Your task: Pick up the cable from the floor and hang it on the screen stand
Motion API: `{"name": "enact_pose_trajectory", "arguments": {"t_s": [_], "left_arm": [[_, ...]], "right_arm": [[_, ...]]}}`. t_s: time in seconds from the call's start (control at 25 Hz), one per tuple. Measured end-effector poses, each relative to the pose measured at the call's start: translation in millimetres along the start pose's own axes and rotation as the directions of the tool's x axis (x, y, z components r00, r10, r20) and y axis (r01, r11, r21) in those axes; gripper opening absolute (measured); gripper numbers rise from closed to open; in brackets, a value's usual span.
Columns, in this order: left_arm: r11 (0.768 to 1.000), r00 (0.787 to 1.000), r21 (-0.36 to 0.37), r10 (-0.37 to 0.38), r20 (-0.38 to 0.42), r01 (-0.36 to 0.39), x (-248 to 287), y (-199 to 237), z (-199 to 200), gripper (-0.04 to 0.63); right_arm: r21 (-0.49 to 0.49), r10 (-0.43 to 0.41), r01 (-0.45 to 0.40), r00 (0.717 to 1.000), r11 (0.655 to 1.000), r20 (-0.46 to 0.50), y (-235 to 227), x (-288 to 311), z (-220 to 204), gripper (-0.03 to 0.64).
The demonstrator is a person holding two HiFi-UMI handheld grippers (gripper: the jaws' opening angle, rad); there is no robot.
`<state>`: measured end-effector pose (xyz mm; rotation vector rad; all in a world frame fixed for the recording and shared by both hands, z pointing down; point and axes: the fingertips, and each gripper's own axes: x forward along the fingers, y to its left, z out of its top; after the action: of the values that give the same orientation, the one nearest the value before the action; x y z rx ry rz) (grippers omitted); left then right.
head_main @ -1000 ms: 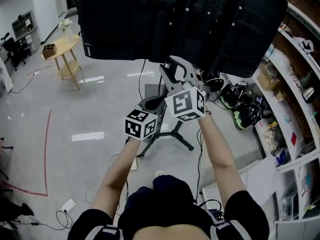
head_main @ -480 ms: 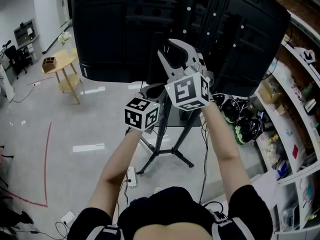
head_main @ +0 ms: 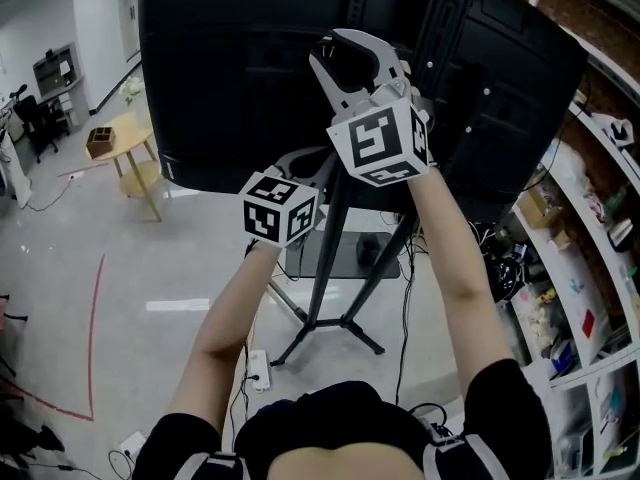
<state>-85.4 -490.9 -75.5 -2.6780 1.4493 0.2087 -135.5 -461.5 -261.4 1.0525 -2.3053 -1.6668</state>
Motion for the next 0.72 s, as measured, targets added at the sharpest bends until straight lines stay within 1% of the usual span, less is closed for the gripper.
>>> {"name": "enact_pose_trajectory", "arguments": {"t_s": [0.16, 0.32, 0.48, 0.6, 0.72], "left_arm": [[1.000, 0.999, 0.028, 0.001, 0.033, -0.002, 16.9, 7.7, 29.6, 0.006], [0.999, 0.998, 0.048, 0.000, 0.057, -0.002, 29.0, 11.2, 50.9, 0.006], [0.997, 0.997, 0.070, 0.001, 0.080, -0.006, 41.2, 17.1, 73.8, 0.006], [0.997, 0.996, 0.074, 0.003, 0.089, -0.009, 46.1, 20.3, 82.1, 0.006], [0.997, 0.995, 0.079, 0.008, 0.096, -0.016, 51.6, 25.5, 86.0, 0.006]], "right_arm": [[-0.026, -0.032, 0.032, 0.999, 0.999, 0.027, -27.2, 16.4, 5.9, 0.155], [-0.027, -0.066, 0.068, 0.995, 0.997, 0.071, -59.9, 24.4, 16.6, 0.155], [-0.025, -0.107, 0.109, 0.991, 0.994, 0.077, -98.8, 31.0, 14.7, 0.153], [-0.012, -0.122, 0.123, 0.991, 0.992, 0.057, -118.5, 32.1, 1.5, 0.152], [-0.016, -0.135, 0.135, 0.991, 0.991, 0.015, -128.9, 35.2, -17.8, 0.150]]}}
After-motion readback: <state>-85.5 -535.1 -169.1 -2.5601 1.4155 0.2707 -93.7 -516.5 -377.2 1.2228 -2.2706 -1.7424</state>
